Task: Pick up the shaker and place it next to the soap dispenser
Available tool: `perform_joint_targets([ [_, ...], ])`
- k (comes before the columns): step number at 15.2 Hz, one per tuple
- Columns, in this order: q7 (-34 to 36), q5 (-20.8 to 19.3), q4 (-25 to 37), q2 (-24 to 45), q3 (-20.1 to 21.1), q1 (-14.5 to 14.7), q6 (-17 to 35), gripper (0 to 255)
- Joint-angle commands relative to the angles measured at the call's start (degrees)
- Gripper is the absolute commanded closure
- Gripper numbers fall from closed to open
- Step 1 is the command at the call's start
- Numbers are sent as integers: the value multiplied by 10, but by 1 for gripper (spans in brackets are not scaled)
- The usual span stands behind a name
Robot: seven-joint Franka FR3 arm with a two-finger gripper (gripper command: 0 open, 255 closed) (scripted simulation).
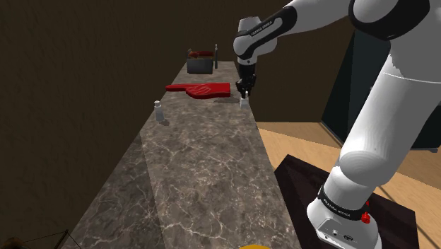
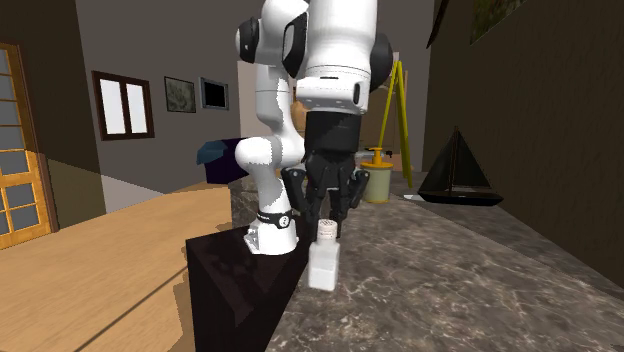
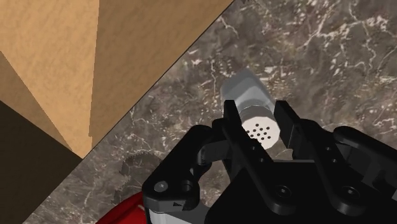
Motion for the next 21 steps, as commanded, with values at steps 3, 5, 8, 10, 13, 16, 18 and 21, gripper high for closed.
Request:
perform_joint_targets([
  [3, -1, -1, 19, -10, 1, 1, -30, 255],
  [5, -1, -2, 30, -14, 1, 1, -45, 255],
  [8, -3, -2, 48, -20, 2, 2, -67, 255],
  [10, -4, -2, 60, -22, 2, 2, -82, 255],
  [13, -5, -2, 80, -26, 3, 2, -105, 255],
  [16, -7, -2, 100, -28, 3, 3, -127, 255],
  [18, -8, -2, 115, -29, 3, 3, -143, 255],
  [21, -10, -1, 138, -29, 4, 3, -166, 255],
])
